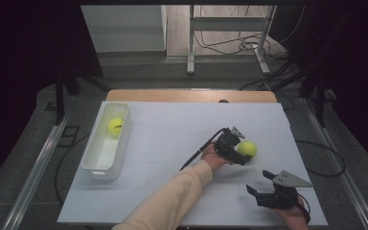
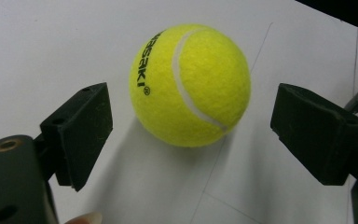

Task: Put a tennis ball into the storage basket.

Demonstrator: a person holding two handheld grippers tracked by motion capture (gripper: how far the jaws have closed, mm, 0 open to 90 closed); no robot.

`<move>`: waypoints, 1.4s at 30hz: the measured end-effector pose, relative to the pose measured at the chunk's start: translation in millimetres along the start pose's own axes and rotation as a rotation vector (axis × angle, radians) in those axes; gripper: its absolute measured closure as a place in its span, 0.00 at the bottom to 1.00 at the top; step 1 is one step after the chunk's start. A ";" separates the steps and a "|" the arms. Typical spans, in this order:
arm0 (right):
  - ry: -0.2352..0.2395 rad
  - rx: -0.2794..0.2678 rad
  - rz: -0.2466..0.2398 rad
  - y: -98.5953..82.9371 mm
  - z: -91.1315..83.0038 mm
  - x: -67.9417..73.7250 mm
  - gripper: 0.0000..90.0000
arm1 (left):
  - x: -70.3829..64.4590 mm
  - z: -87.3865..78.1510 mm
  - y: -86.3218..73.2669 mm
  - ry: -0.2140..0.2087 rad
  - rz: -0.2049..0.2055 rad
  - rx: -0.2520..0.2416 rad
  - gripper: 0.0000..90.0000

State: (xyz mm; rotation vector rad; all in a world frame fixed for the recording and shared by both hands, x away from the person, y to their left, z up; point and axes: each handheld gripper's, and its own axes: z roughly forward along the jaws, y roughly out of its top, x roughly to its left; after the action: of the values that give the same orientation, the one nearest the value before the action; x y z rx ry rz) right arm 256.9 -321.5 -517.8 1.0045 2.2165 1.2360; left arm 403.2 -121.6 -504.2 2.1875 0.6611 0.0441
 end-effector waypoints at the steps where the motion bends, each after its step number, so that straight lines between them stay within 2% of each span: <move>1: 0.000 0.002 0.000 0.0 -0.2 -0.1 0.17 | 0.6 1.0 0.4 -0.001 0.001 0.001 0.15; 13: 0.003 0.003 0.003 -0.5 -0.3 -0.8 0.17 | 4.1 15.3 5.9 -0.002 -0.007 0.012 0.16; 23: 0.003 0.004 0.006 -0.8 -0.5 -1.5 0.17 | 5.7 21.6 7.3 -0.023 -0.010 0.004 0.23; 26: 0.002 0.003 0.007 -0.7 -0.6 -1.7 0.17 | 2.7 22.1 8.2 -0.015 0.010 0.008 0.28; 29: 0.002 0.003 0.007 -0.7 -0.6 -1.7 0.17 | 1.8 21.7 9.0 -0.010 0.018 0.015 0.29; 42: -0.003 0.002 0.006 -0.7 -1.2 -1.9 0.17 | 4.4 13.9 10.0 -0.014 0.002 0.018 0.30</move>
State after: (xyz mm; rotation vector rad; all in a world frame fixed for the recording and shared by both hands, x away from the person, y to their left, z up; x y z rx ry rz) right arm 257.1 -323.9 -517.8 1.0133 2.2149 1.2343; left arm 414.9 -134.6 -506.8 2.2033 0.6540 0.0241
